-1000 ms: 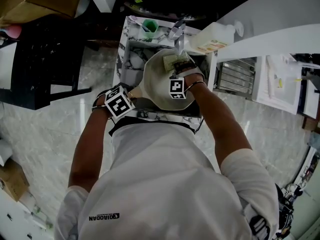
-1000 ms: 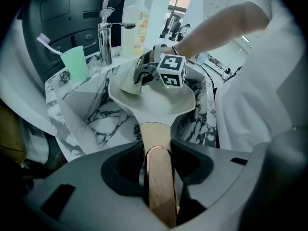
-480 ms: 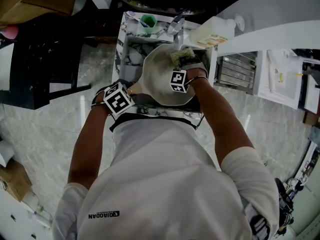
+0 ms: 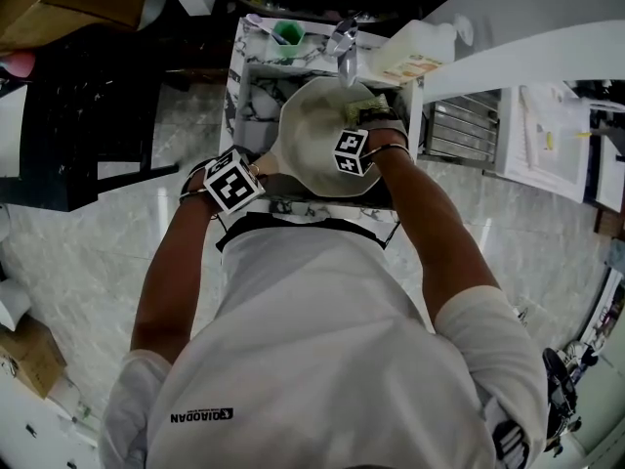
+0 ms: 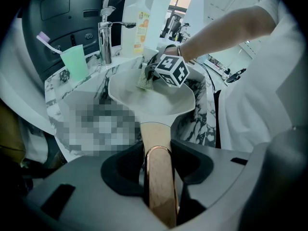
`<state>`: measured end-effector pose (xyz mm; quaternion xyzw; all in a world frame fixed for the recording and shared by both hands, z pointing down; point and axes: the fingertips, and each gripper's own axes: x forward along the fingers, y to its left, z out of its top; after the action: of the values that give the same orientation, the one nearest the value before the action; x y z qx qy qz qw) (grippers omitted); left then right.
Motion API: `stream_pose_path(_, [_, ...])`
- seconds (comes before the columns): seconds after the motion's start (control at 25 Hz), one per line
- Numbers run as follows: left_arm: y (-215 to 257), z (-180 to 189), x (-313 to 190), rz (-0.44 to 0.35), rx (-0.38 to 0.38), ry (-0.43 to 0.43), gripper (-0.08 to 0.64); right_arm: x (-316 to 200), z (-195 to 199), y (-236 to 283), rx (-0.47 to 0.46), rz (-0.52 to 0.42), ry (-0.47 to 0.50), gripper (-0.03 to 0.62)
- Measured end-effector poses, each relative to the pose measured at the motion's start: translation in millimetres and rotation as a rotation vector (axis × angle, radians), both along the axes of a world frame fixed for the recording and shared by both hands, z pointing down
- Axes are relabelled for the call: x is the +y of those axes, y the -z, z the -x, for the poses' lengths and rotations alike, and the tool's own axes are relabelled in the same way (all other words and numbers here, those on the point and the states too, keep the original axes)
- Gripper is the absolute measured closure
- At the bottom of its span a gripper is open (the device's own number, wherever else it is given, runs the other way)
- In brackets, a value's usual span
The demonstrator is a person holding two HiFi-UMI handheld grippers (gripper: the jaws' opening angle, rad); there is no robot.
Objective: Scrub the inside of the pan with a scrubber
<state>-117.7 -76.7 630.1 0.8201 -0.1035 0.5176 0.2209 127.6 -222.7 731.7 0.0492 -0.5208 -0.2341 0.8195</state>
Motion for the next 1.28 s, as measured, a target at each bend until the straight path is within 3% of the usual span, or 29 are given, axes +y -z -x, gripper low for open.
stream_pose_path(0.52, [-0.7,0.3,0.8,0.013,0.003,0.001,0.379,63.0,-19.6,-6.7,0.018,0.263,-0.338,0.511])
stream_pose_path(0.72, [-4.2,2.4,4.5,0.032,-0.002,-0.003,0.379,92.0,-11.8,-7.2,-0.018,0.418,-0.474,0.511])
stream_pose_path(0.92, [-3.9,2.4,-0.7,0.003,-0.005,-0.002,0.379,121.5,-10.5,-0.6,-0.004,0.554,-0.618,0.511])
stream_pose_path(1.28, [-5.2,2.4,3.7,0.019,-0.009,-0.004,0.379,159.2,22.1,13.6,-0.150,0.755,-0.853,0.511])
